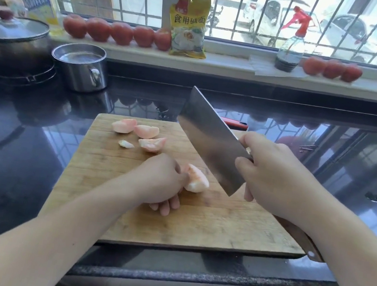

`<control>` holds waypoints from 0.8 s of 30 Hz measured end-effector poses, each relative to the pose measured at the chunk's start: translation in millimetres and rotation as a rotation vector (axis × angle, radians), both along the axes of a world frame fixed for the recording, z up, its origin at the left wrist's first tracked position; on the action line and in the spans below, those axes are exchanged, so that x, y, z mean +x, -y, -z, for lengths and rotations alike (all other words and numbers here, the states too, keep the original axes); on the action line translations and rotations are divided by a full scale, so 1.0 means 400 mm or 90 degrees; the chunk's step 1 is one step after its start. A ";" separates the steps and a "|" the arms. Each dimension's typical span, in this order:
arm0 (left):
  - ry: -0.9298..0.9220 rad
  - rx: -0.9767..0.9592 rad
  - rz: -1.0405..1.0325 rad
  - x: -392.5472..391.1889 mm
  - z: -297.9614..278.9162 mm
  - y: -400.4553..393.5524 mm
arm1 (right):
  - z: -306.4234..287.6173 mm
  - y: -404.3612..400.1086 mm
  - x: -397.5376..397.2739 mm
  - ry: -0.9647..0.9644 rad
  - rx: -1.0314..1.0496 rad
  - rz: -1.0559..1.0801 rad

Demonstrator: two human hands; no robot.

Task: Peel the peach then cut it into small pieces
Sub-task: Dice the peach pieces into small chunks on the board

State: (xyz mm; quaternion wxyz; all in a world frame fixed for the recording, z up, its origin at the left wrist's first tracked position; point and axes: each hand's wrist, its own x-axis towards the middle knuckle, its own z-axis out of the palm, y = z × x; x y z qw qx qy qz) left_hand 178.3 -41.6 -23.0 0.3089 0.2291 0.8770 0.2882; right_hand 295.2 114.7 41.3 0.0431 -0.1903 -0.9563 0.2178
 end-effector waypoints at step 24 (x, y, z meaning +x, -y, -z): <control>-0.356 0.283 0.019 0.056 0.096 -0.014 | -0.002 -0.011 0.052 0.040 0.077 -0.013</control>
